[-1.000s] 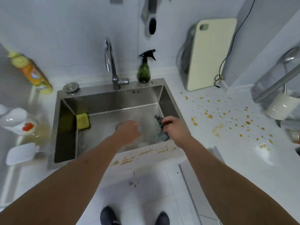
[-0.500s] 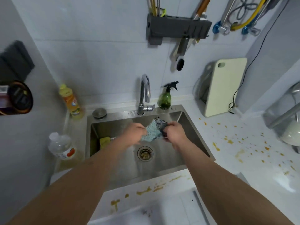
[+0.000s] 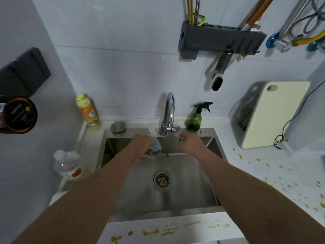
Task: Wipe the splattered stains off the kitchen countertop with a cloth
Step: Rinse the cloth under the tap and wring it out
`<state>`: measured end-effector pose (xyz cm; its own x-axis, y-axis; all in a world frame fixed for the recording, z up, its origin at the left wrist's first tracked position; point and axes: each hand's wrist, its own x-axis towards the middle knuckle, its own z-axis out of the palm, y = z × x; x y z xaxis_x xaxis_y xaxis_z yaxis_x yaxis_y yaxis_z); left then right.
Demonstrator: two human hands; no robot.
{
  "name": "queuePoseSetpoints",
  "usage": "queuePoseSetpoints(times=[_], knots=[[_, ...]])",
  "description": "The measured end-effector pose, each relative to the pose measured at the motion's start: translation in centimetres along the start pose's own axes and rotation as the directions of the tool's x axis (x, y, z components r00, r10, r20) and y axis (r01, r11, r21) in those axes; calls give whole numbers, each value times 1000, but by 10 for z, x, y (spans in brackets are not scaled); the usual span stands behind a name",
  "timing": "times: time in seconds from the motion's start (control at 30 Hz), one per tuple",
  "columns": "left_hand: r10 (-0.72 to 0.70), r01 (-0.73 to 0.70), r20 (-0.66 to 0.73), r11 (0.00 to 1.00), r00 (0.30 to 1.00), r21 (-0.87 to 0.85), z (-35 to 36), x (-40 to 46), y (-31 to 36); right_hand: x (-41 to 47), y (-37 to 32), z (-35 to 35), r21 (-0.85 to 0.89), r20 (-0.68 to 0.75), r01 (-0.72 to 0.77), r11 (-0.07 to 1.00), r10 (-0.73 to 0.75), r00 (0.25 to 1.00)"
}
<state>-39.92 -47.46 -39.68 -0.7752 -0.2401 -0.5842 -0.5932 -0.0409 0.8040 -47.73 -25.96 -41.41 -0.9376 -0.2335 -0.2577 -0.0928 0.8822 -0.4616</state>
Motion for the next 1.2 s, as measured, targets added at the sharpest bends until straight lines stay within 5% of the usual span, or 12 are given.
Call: queuePoseSetpoints(times=[0.13, 0.27, 0.5, 0.67, 0.73, 0.83, 0.9, 0.93, 1.0, 1.07, 1.13, 1.2], knots=[[-99, 97, -5, 982, 995, -164, 19, 9, 7, 41, 4, -4, -276, 105, 108, 955, -82, 991], [-93, 97, 33, 985, 995, -141, 33, 14, 11, 66, 11, 1, -546, 138, 256, 798, -216, 967], [-91, 77, -85, 985, 992, -152, 45, 21, 13, 99, 28, 1, -658, 181, 227, 718, -142, 973], [-13, 6, -79, 996, 997, -94, 47, 34, 7, 95, 27, 1, -614, 163, 116, 781, -18, 986], [15, -20, -96, 998, 995, -62, 51, 40, 7, 84, 13, 5, -485, 114, 189, 854, -153, 982], [54, -53, -129, 999, 990, 7, 61, 49, 6, 53, -14, 13, 272, 121, 188, 944, -227, 966], [55, -31, -165, 989, 985, 146, 65, 40, 11, 30, -24, 16, 671, 161, 4, 741, -151, 975], [182, -108, -130, 890, 975, 443, 65, 38, 7, 23, -25, 18, 753, 187, -43, 657, -150, 971], [259, -154, -88, 781, 962, 605, 54, 41, 5, 10, -29, 26, 855, 194, -65, 514, -200, 960], [255, -143, -135, 825, 957, 546, 48, 45, 4, 3, -36, 33, 921, 198, -105, 376, -216, 956], [107, -78, -169, 983, 980, 168, 43, 45, -2, 2, -41, 41, 919, 209, -141, 368, -152, 966], [70, -73, -104, 997, 992, -20, 28, 48, -10, 2, -43, 44, 918, 218, -143, 371, -169, 961]])
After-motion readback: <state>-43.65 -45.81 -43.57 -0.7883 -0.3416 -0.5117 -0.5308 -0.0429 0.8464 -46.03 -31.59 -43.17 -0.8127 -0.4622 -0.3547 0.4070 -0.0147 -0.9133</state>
